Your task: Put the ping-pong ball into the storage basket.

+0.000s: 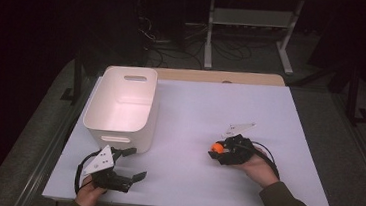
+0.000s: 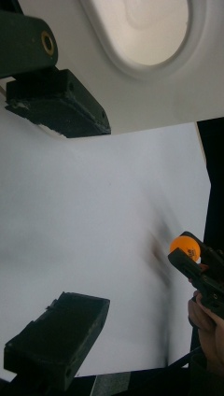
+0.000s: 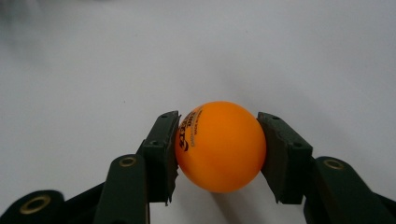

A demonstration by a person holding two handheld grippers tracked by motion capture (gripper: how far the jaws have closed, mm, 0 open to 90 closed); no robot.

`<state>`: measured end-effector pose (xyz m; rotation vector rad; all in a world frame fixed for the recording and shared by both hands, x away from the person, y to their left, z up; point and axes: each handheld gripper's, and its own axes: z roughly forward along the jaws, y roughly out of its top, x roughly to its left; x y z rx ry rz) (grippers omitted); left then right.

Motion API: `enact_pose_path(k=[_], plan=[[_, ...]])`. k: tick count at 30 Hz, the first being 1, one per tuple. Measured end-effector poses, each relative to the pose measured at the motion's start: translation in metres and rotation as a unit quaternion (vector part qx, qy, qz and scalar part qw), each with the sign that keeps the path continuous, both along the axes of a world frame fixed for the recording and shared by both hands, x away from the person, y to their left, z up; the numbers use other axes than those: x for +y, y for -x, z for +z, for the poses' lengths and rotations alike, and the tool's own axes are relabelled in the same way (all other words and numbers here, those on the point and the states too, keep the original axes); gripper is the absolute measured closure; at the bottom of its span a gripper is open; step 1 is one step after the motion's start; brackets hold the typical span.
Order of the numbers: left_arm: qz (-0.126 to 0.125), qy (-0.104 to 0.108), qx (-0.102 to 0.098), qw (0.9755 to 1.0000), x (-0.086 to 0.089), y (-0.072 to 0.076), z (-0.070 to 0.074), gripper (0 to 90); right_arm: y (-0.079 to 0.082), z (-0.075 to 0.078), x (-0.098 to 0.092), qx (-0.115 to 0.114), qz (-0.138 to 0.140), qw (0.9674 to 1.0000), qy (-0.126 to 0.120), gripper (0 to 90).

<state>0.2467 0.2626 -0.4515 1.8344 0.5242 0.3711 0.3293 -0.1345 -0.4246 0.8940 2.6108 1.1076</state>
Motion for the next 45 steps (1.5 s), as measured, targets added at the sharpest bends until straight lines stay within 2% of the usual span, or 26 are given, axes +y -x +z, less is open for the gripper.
enact_pose_path(k=[45], plan=[[-0.002,-0.001,-0.002,1.0,-0.001,0.001,0.0,14.1,-0.003,0.0,0.046,0.003,0.053,0.9986,-0.002,49.6]])
